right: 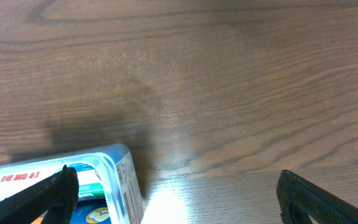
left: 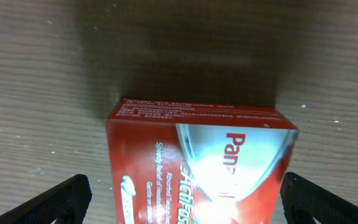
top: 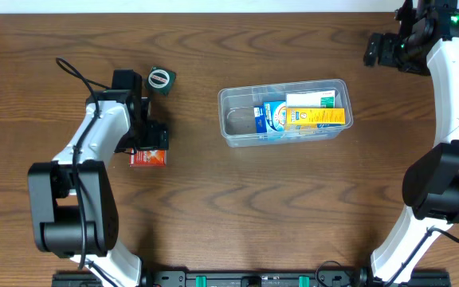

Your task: Pack container

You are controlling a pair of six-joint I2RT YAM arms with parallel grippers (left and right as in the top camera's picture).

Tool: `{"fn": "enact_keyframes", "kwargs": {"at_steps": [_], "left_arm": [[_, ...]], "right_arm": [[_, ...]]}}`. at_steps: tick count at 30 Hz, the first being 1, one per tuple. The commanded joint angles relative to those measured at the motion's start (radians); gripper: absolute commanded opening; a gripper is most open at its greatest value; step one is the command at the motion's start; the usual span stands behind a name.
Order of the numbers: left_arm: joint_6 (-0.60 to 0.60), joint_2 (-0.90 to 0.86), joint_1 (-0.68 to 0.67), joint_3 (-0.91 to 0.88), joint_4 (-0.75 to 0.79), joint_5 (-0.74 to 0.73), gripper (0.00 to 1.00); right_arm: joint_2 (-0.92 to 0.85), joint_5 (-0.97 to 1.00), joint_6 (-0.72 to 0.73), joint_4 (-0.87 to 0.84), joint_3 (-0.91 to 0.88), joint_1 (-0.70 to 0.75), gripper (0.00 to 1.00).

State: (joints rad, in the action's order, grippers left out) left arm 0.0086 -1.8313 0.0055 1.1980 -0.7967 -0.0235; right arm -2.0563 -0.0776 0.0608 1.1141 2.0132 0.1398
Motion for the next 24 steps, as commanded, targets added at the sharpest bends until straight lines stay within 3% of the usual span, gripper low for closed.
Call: {"fn": "enact_keyframes", "kwargs": {"at_steps": [1,24], "left_arm": [[0.018,-0.042,0.002,-0.005,-0.004,-0.008,0.98],[0.017,-0.058,0.002,-0.018,0.013,-0.012,0.98]], "right_arm": [[0.001,-0.001,0.013,0.001,0.014,-0.003,0.99],[0.001,-0.001,0.013,0.001,0.014,-0.003,0.99]]}}
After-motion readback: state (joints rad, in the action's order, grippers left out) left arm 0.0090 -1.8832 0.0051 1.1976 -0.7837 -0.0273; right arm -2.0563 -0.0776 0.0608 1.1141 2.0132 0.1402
